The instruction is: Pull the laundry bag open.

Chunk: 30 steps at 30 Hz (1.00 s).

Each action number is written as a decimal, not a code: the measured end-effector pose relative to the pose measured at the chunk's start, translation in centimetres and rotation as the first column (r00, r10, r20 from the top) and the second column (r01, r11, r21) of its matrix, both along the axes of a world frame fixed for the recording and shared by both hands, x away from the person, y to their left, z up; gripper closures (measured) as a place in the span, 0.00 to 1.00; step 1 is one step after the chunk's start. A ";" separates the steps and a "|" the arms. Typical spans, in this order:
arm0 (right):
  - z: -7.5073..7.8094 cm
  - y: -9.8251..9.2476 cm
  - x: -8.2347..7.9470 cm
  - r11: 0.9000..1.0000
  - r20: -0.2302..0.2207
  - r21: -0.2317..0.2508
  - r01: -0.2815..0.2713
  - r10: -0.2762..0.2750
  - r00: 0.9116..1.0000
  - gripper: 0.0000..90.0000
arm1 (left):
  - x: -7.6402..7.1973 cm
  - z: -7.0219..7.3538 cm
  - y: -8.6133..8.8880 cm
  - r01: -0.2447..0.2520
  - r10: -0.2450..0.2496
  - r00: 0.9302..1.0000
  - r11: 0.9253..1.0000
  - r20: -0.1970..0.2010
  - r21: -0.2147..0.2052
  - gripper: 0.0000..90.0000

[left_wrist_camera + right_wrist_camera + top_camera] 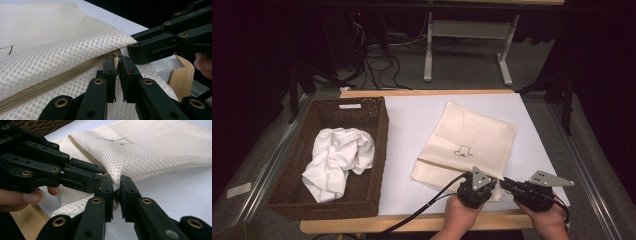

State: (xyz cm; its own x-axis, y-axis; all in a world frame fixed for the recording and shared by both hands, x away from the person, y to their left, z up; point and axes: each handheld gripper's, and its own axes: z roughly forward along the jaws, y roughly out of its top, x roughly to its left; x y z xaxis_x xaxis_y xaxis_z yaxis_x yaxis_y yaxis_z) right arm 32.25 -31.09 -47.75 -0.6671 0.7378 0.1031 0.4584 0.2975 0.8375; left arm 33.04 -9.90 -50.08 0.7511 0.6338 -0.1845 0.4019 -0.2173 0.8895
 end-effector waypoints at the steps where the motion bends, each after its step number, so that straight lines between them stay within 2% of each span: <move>1: 0.0 0.0 0.0 1.000 0.000 0.000 0.000 0.000 1.000 0.93 | 0.0 0.0 0.0 0.000 0.000 1.000 1.000 0.000 0.000 0.91; 5: 0.0 0.0 0.0 1.000 -0.001 0.001 0.002 -0.002 1.000 0.92 | 0.0 0.0 0.0 0.001 -0.001 1.000 1.000 -0.010 -0.026 0.95; 7: 0.0 0.0 0.0 1.000 -0.002 0.001 0.002 -0.002 1.000 0.92 | -0.1 0.0 -0.1 -0.003 0.003 1.000 1.000 -0.006 -0.024 0.96; 11: 0.0 0.0 -0.1 1.000 0.005 0.003 0.005 -0.005 1.000 0.93 | -0.1 0.1 0.1 -0.010 0.009 1.000 0.999 -0.022 -0.039 0.97; 12: 0.0 0.1 -0.1 1.000 0.003 0.003 0.007 -0.007 1.000 0.93 | 0.0 0.1 0.1 -0.013 0.012 0.999 0.999 -0.036 -0.046 0.97; 30: -0.1 0.2 -0.1 1.000 -0.007 -0.005 0.001 -0.001 1.000 0.93 | 0.0 0.1 0.4 -0.010 0.009 0.999 1.000 -0.047 -0.026 0.97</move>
State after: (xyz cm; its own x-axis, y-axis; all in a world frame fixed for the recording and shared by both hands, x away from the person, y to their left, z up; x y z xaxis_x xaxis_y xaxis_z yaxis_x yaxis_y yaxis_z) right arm 32.17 -30.87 -47.81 -0.6659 0.7388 0.1035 0.4641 0.3017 0.8328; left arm 33.01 -9.53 -49.98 0.7355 0.6351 -0.2359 0.4449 -0.1901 0.8752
